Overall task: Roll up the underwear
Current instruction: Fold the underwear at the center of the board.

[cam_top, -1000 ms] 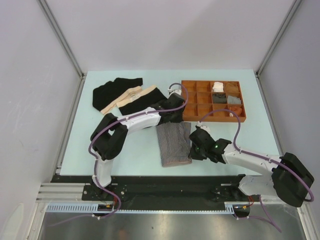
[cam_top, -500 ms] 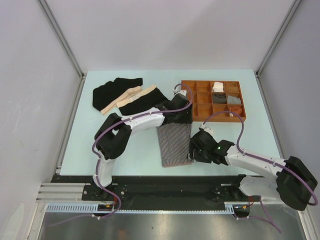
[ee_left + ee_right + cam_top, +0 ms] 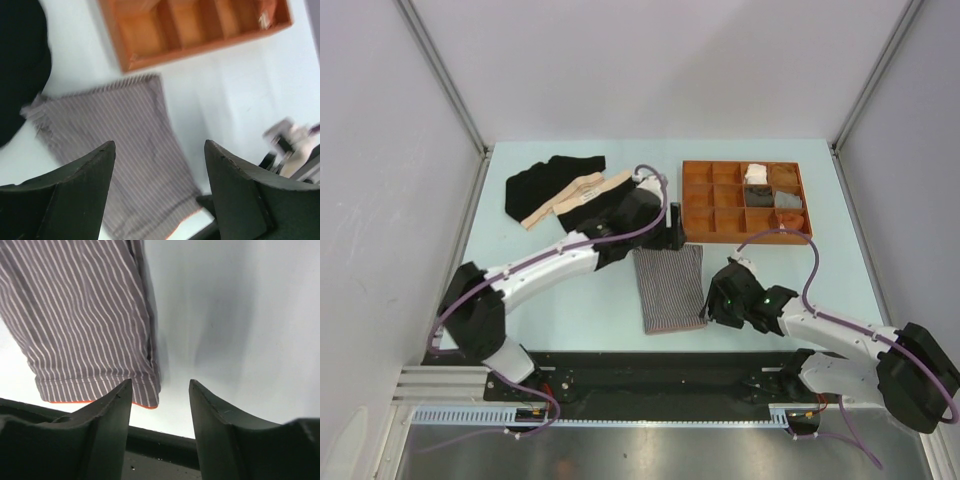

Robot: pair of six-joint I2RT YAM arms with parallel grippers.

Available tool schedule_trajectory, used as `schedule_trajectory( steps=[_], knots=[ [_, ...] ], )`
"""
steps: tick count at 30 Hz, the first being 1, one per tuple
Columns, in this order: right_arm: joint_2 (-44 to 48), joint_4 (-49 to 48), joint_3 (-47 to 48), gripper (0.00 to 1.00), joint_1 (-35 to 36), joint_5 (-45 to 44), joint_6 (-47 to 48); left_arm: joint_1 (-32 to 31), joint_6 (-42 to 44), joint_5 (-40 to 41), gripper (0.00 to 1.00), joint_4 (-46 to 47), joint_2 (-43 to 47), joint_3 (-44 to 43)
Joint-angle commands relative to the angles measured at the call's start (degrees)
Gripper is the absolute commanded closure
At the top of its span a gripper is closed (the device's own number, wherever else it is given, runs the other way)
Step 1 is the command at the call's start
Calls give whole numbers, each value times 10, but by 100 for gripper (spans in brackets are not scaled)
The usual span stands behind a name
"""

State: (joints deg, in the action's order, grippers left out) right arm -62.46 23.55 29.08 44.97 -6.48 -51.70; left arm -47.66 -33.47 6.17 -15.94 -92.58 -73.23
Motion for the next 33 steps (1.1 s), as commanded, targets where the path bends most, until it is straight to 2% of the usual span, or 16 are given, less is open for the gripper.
schedule_trajectory(
  steps=[1,3,9,18,23,33],
  knots=[
    [3,-51,-17,48,-8,20,-18,-3,-27,1,24,4,73,132],
    [1,-61,-28,50,-9,25,-22,-3,-53,-15,24,20,110,195],
    [-12,-89,-44,55,-9,35,-31,-3,-107,-56,23,57,162,311],
    [-31,-118,-64,60,-5,52,-46,-3,-186,-105,23,130,216,421],
    [-40,-112,-65,64,1,51,-52,-3,-218,-131,24,188,208,456],
    [-43,-112,-61,64,16,41,-61,-8,-263,-160,29,240,197,506]
  ],
)
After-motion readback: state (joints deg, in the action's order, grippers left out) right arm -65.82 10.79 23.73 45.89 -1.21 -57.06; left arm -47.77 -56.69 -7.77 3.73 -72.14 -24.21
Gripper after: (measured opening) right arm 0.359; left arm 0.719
